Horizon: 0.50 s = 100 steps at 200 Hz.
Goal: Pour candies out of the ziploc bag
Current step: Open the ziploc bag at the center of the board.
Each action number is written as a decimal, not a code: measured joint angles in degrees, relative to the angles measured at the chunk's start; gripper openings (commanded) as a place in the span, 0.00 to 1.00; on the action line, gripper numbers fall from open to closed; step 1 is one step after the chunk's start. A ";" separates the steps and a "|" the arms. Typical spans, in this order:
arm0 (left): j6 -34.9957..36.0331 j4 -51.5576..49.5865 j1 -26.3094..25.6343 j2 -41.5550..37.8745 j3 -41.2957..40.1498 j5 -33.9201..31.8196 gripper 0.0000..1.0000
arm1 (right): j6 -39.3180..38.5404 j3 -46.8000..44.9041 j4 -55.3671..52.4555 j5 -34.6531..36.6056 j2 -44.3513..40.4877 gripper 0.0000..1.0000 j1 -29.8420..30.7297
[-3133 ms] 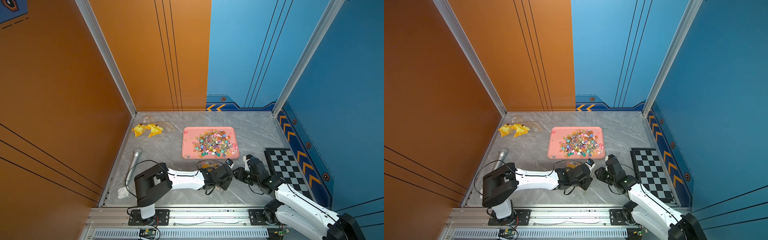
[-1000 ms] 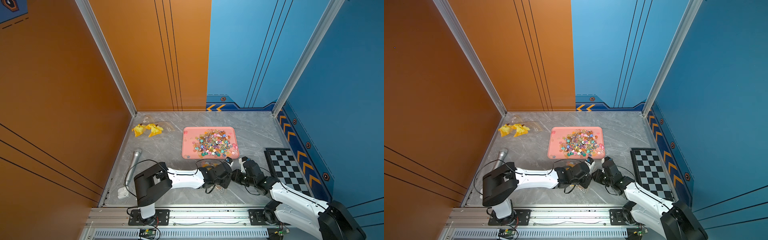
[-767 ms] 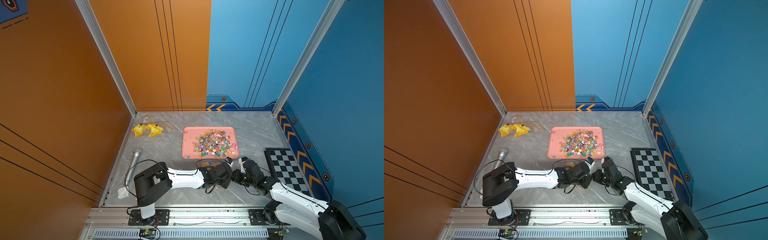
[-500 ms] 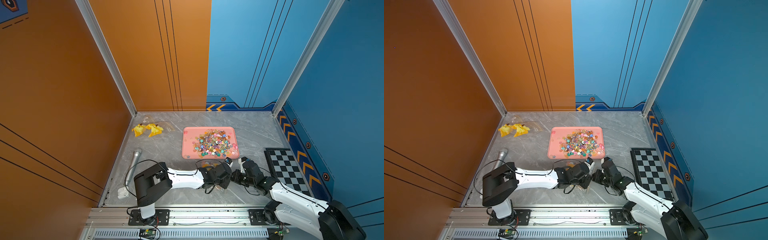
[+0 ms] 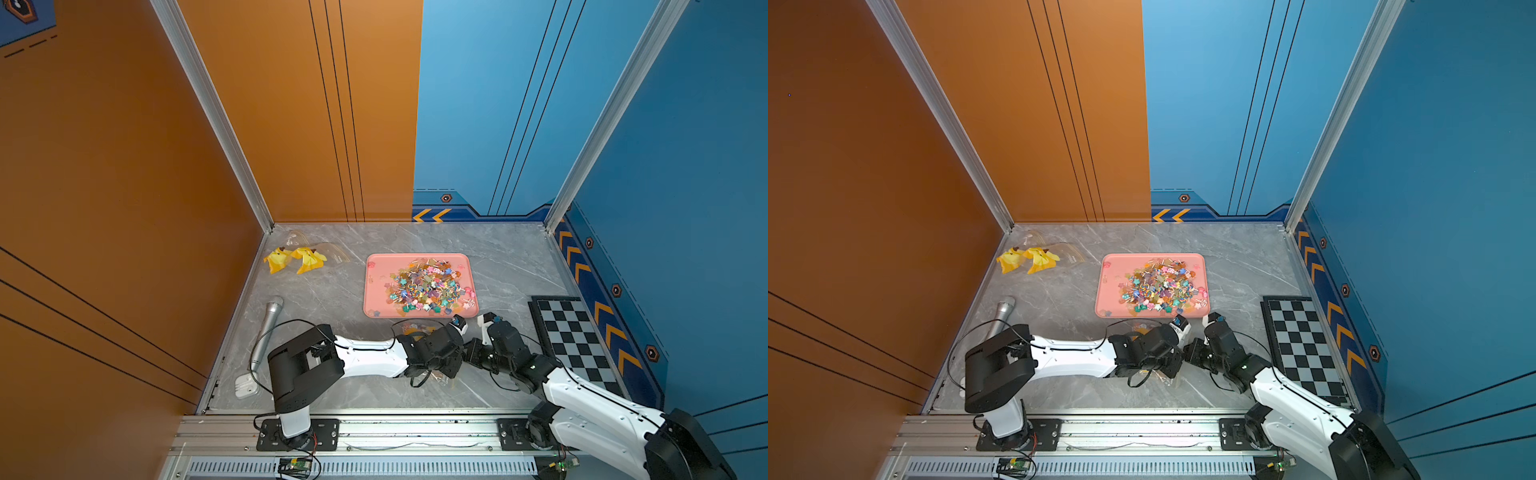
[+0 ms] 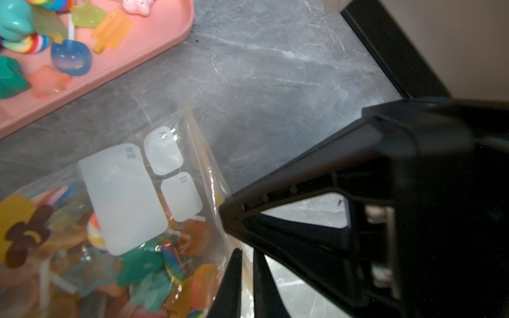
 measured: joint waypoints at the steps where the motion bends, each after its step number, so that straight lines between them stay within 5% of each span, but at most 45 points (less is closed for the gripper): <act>1: 0.00 0.00 0.04 0.00 0.00 0.07 0.13 | 0.00 0.00 -0.04 0.02 -0.07 0.00 0.00; 47: -0.72 -0.02 0.59 0.00 0.00 0.35 0.00 | 0.00 0.00 -0.59 0.07 -0.59 0.00 0.00; 100: -1.07 -0.02 0.63 0.00 0.00 0.42 0.00 | 0.00 0.00 -0.61 0.22 -0.59 0.00 0.00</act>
